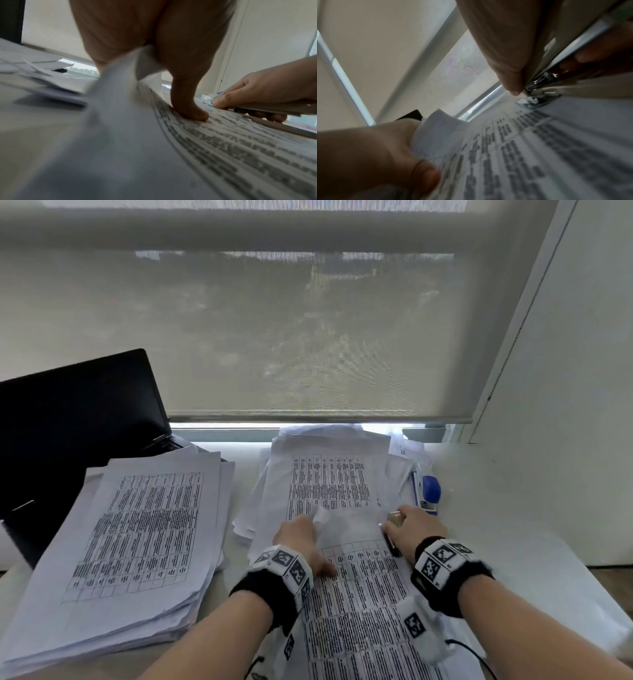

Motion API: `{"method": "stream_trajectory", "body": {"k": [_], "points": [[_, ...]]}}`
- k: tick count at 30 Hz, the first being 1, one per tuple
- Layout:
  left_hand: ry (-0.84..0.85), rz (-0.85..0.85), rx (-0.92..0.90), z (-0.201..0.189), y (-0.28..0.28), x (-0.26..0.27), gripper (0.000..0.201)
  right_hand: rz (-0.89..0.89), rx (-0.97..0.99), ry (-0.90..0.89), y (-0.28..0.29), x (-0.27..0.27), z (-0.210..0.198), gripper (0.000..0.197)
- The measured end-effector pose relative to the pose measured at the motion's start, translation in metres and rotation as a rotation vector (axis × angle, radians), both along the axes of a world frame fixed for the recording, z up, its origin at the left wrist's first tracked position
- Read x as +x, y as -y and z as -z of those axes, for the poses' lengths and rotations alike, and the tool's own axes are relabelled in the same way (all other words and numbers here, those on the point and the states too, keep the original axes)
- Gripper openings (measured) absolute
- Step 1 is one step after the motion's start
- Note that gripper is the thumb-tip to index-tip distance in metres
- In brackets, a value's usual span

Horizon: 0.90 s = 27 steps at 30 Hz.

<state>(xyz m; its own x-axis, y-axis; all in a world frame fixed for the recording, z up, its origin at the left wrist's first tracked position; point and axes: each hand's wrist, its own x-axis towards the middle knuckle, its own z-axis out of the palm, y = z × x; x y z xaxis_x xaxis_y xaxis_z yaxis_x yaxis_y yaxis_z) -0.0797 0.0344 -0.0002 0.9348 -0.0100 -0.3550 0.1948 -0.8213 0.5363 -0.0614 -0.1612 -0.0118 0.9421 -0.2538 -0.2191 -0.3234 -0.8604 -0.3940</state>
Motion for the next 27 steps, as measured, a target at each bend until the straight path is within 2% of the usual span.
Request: {"method": "stream_trajectory", "body": {"k": [4, 14, 20, 23, 24, 27], "points": [[0.025, 0.05, 0.034, 0.004, -0.003, 0.003, 0.124, 0.051, 0.033, 0.037, -0.005, 0.006, 0.002, 0.029], [0.039, 0.04, 0.005, 0.007, -0.004, 0.003, 0.123, 0.139, 0.125, 0.055, -0.007, 0.022, -0.008, 0.032], [0.001, 0.016, 0.032, 0.012, -0.005, 0.008, 0.11, 0.098, 0.218, 0.061, 0.005, 0.024, -0.006, 0.037], [-0.033, -0.004, 0.036, 0.014, -0.006, 0.012, 0.101, 0.014, 0.332, 0.086, 0.011, 0.023, -0.008, 0.036], [-0.039, -0.007, 0.038, 0.014, -0.006, 0.012, 0.099, -0.038, 0.331, 0.082, 0.011, 0.022, -0.01, 0.037], [-0.045, -0.015, 0.042, 0.015, -0.006, 0.012, 0.095, -0.142, 0.15, 0.045, 0.007, 0.025, -0.013, 0.035]]}}
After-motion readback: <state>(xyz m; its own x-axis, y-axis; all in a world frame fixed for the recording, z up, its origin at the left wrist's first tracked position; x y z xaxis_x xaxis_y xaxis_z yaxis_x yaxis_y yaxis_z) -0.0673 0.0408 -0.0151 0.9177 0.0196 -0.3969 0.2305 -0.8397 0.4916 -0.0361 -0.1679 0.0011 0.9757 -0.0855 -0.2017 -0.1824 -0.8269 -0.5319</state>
